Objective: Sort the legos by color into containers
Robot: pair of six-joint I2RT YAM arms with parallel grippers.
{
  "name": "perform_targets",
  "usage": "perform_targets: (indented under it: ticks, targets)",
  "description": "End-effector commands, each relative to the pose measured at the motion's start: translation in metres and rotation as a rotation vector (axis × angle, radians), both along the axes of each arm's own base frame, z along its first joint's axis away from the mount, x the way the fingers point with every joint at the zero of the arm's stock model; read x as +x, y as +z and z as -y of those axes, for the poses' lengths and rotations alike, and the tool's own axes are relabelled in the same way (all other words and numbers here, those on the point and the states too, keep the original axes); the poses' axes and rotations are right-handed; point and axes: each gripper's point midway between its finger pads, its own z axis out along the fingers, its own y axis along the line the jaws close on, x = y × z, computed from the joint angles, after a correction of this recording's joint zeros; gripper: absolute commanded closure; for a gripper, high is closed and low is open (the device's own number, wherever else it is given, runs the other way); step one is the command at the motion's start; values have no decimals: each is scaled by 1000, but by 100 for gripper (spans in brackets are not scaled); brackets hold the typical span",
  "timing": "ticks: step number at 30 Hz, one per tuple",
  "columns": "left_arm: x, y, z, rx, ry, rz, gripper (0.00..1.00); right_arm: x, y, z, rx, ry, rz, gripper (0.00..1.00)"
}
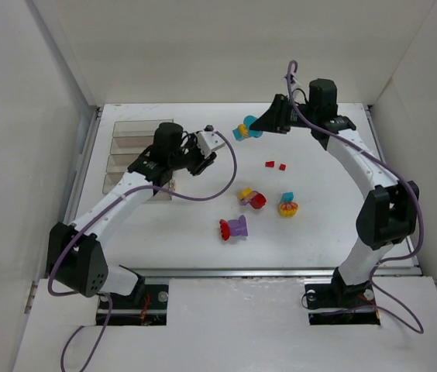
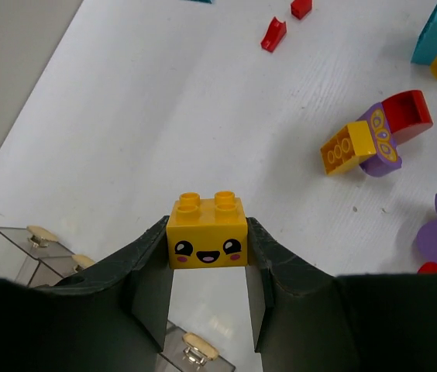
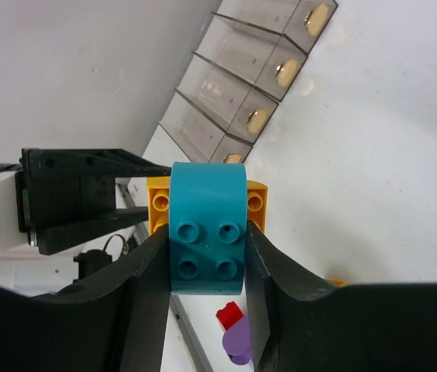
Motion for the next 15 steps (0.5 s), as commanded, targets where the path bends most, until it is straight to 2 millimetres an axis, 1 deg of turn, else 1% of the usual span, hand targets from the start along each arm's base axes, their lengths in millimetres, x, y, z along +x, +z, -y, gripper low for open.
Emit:
perform_targets:
  ticks: [1,2,3,4,6,7,8,9,10,11,12,13,14,15]
  targets:
    - [-10,6,-6,11,-11,25,100,-4,33,0,19,-3,120,100]
    - [-8,6,-7,16,-1,28,100,-4,33,0,19,-3,120,100]
    - [-8,1,-10,26,10,21,100,-6,34,-1,22,6,119,100]
    - [-6,3,-10,19,24,27,100,-6,34,-1,22,6,119,100]
    - [4,8,-19,-6,82,31,100,-6,34,-1,22,6,119,100]
    - [13,6,-30,-31,146,1,100,-6,34,-1,22,6,119,100]
    - [19,4,-37,-46,179,-15,100,-6,34,-1,22,6,119,100]
    - [28,9,-46,-63,225,-19,100,-6,34,-1,22,6,119,100]
    - [38,3,-54,-72,263,-50,100,-6,34,-1,22,6,119,100]
    - [52,4,-76,-83,339,-57,100,-6,30,-1,20,6,110,100]
    - [58,1,-85,-89,374,-82,100,-6,30,-1,20,6,110,100]
    - [68,12,-93,-112,408,-82,100,-6,30,-1,20,6,110,100]
    - [80,4,-109,-102,451,-107,100,-4,26,-1,17,6,101,100]
    - [83,-2,-116,-96,475,-144,100,-4,26,-1,17,6,101,100]
